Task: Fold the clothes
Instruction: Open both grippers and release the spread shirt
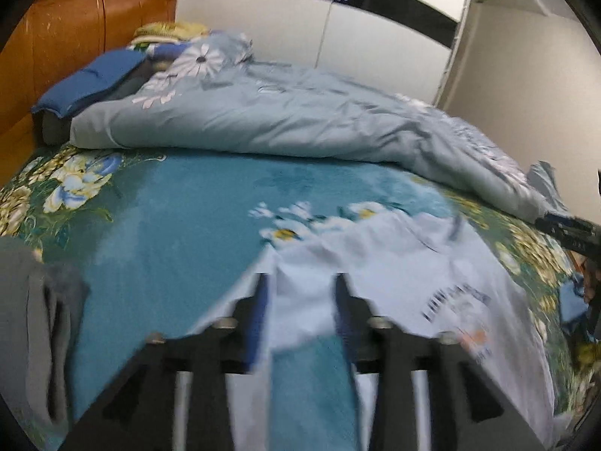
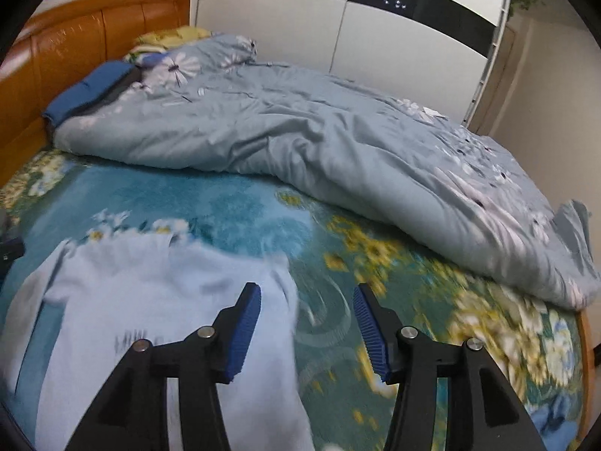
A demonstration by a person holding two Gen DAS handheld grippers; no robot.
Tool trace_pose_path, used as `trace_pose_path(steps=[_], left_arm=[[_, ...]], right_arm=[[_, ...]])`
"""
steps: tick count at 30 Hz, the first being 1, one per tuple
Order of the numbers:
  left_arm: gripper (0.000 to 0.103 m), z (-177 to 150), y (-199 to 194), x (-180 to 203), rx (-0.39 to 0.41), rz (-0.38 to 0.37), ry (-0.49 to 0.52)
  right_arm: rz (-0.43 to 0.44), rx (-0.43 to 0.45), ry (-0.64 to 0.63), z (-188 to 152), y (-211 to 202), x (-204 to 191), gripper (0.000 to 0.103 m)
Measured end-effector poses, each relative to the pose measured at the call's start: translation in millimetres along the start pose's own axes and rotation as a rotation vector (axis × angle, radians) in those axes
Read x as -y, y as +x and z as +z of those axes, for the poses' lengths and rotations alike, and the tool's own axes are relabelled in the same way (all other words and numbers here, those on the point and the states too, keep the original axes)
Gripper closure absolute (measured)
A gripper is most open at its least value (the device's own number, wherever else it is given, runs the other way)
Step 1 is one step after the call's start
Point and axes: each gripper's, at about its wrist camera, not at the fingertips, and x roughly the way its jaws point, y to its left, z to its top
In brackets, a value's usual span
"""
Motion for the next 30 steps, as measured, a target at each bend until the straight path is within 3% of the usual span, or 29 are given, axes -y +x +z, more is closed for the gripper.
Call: trace_pose_path(steps=[3, 8, 13, 15, 17, 18, 21, 24, 27, 30], left_arm=[[0.057, -32, -20, 16, 0.01, -0.045, -0.001], [0.057, -77, -37, 42, -0.028, -0.135, -0.017], [0.057, -103, -54, 73, -0.054, -0.198, -0.007], [0.057, -110, -59, 82, -0.056, -0.204, 0.004], [0.057, -114, -64, 88, -0.06, -0.216, 0.007], [0.057, -115, -65, 89, -0.064, -0.225, 0.003], [0.057, -115, -71, 89, -0.061, -0.231, -0.009], [0.057, -112, -76, 86, -0.046, -0.225, -0.011], [0.057, -109, -82, 83, -0.03, -0.22, -0.013], [0.057, -109, -79, 78, -0.033, -0.212, -0.026]], right_arm=[[-0.025, -0.068, 0.061, -71, -30, 29, 0.048], [0.084, -0.216, 0.212, -184, -48, 49, 0.048], [0.126, -0.262, 0.261, -232, -54, 37, 0.05], [0.118, -0.244, 0.254, -233, -59, 33, 0.062], [0.147, -0.244, 0.272, -233, -62, 30, 0.094], [0.155, -0.244, 0.268, -231, -64, 28, 0.1], [0.165, -0.247, 0.249, -224, -69, 23, 0.1], [0.03, -0.193, 0.193, -198, -86, 31, 0.1], [-0.193, -0.046, 0.08, -159, -121, 30, 0.1], [-0.177, 0.044, -0.024, -139, -149, 3, 0.1]])
